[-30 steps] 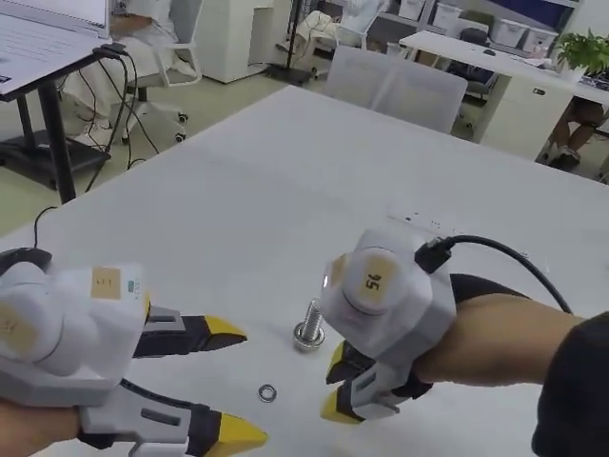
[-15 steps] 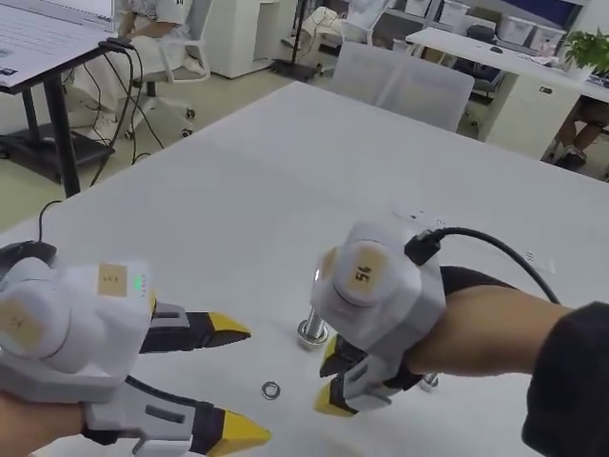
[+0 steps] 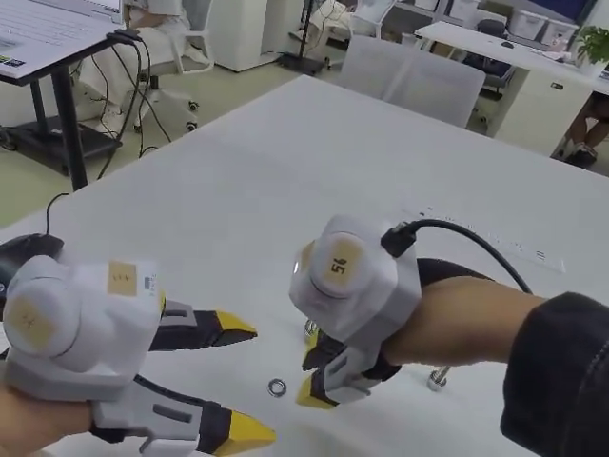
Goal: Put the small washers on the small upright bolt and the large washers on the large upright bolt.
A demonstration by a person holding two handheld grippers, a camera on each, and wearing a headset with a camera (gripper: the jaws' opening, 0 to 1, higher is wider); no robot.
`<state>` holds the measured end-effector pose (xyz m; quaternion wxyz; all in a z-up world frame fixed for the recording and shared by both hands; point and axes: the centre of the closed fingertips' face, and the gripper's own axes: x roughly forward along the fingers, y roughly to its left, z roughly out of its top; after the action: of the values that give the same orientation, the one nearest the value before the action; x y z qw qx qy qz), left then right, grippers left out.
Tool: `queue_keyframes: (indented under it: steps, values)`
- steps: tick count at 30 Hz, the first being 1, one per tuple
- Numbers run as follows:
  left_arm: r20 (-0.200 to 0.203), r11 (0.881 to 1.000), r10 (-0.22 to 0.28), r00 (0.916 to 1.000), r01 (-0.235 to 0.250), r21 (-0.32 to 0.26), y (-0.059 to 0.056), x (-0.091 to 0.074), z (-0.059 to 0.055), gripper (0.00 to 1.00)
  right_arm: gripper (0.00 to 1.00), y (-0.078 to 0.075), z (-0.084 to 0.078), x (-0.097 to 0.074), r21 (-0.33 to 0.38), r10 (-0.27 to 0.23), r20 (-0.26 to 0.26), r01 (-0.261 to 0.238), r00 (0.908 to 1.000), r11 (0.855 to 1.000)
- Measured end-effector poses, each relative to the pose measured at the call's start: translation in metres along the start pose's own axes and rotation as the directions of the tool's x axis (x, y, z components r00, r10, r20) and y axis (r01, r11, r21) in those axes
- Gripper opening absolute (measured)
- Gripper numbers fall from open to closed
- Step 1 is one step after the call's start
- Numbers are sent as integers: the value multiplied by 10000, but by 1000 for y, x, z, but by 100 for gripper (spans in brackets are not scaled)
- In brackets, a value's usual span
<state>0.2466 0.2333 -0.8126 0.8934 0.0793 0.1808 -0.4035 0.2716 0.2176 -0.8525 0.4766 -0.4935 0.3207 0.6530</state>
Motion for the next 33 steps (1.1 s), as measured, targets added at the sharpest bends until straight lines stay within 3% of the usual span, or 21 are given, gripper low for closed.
queue_keyframes:
  steps: [10, 18, 33]
  values:
    - [-78, 10000, 22, 10000, -23, -30, 2, 1, -4, 57, 22, -3, 10, 18, -255, 306, -122, -309, 9995, 9992]
    - [-109, 10000, 37, 9999, -38, -82, 2, 1, -5, 57, 22, -4, 9, 29, -249, 475, -321, -483, 9984, 9985]
    - [-32, 9999, 20, 10000, -20, -106, 3, 3, -3, 57, 19, -4, 8, 27, -153, 423, -338, -429, 9985, 9990]
